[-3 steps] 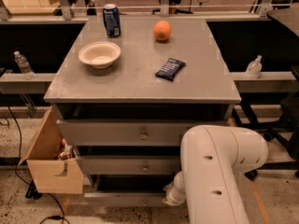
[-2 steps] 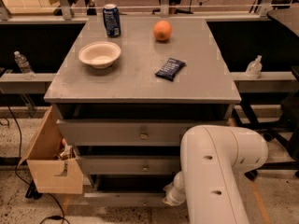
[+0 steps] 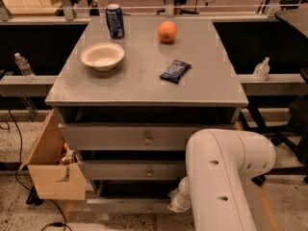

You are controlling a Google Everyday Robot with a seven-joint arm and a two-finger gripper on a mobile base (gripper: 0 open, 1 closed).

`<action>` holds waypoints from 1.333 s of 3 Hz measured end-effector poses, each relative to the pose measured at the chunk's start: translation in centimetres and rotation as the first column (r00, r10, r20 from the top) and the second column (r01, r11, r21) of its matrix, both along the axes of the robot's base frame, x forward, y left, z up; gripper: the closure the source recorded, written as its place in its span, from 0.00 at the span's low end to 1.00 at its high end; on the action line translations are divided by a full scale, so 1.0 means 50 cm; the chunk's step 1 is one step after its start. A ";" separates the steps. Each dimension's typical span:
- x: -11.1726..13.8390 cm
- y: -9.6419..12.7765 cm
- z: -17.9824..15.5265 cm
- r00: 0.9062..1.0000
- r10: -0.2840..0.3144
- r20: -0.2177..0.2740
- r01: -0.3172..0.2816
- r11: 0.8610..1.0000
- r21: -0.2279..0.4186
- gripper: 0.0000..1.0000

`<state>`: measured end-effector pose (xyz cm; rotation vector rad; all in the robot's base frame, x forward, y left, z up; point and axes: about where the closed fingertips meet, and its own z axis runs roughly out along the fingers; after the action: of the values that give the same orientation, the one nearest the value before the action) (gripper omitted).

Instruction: Open bottom drawer

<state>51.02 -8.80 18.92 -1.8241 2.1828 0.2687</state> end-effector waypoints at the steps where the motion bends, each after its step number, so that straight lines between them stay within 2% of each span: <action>1: 0.000 0.000 0.000 1.000 0.000 0.000 0.000 1.000 0.000 0.83; 2: 0.000 0.000 0.000 1.000 0.000 0.000 0.000 1.000 0.000 0.51; 4: 0.000 0.000 0.000 1.000 0.000 0.000 0.000 1.000 0.000 0.05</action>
Offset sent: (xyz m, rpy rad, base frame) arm 0.0000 0.0000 0.0000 0.0000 0.0001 0.0000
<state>51.01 -8.79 18.91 -1.8243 2.1829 0.2691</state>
